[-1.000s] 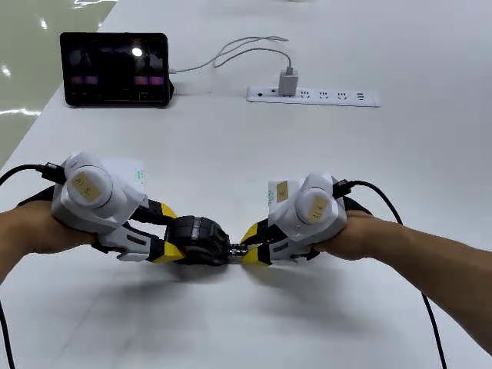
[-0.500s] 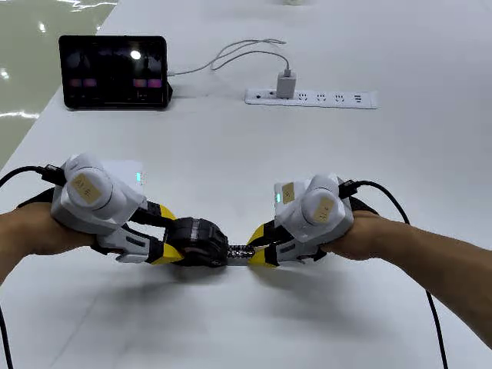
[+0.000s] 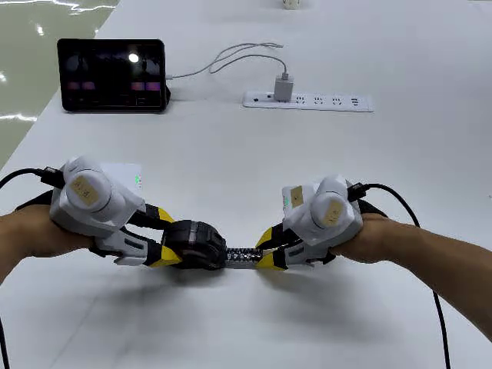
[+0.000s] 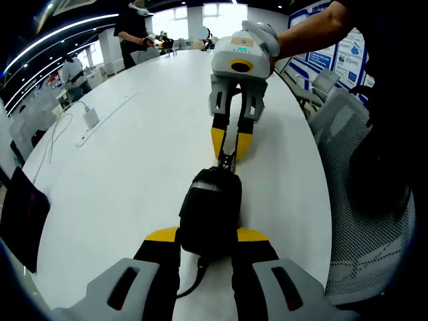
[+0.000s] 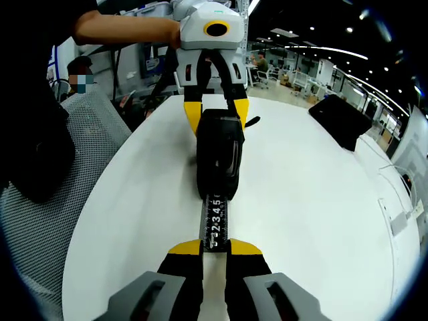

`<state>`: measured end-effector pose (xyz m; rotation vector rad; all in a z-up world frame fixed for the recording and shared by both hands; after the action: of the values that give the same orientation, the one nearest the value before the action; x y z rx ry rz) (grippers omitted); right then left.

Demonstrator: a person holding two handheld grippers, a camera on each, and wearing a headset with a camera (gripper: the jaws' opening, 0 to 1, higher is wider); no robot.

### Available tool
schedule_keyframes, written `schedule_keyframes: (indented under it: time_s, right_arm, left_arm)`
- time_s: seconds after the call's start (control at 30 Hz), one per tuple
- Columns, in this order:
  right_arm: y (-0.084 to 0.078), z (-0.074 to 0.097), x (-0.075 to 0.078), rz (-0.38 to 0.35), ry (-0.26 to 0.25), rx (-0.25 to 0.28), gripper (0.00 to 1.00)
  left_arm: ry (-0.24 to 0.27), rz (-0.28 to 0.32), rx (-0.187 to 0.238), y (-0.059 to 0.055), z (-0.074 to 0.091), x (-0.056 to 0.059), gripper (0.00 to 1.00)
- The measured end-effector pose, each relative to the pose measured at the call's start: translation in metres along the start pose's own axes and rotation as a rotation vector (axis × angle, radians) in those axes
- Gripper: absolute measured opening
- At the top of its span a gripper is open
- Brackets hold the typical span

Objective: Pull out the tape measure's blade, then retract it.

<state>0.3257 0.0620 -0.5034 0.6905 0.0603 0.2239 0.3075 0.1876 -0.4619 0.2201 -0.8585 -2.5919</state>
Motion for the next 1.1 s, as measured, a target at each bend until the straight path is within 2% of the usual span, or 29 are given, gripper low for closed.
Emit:
schedule_keyframes:
  time_s: [1.1]
  right_arm:
    - [-0.027, 0.023, -0.004, -0.020, -0.009, -0.024, 0.08]
  left_arm:
    - [-0.003, -0.003, -0.005, 0.000, 0.000, 0.001, 0.23]
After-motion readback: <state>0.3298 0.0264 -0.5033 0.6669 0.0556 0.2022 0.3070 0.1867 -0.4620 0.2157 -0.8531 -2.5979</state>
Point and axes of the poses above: the centre of the closed fingertips' face, and the gripper's own axes: z roughly backward along the fingers, x roughly to its right, y roughly out of its top, the point moved 2 cm from there along z, roughly backward along the fingers, and after that the axes turned 2 degrees about -x, right-handed, at the moved point
